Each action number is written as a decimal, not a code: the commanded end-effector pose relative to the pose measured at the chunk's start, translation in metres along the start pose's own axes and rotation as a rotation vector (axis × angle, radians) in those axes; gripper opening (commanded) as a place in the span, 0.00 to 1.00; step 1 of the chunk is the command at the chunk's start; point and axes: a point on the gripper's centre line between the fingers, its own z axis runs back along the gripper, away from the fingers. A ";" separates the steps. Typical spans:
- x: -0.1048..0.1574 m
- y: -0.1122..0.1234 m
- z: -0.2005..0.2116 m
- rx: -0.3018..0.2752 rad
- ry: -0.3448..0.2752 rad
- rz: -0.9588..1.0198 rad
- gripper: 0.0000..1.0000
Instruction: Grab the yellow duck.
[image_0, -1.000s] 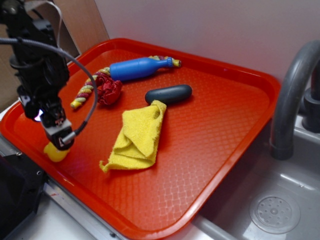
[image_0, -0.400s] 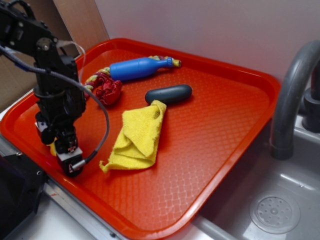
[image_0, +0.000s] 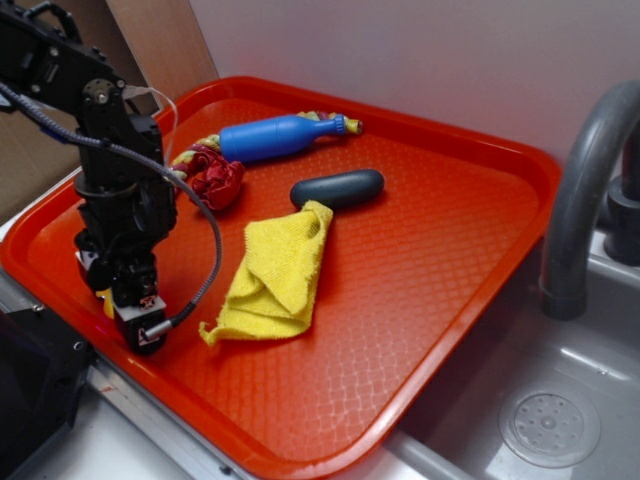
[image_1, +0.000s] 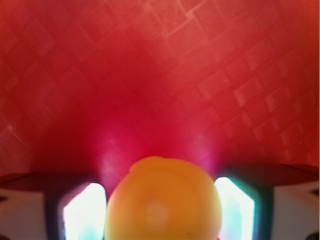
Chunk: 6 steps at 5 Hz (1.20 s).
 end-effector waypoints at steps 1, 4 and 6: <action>-0.001 0.009 0.035 0.010 -0.054 0.066 0.00; 0.008 0.008 0.164 -0.039 -0.269 0.152 0.00; -0.002 0.013 0.209 -0.094 -0.341 0.148 0.00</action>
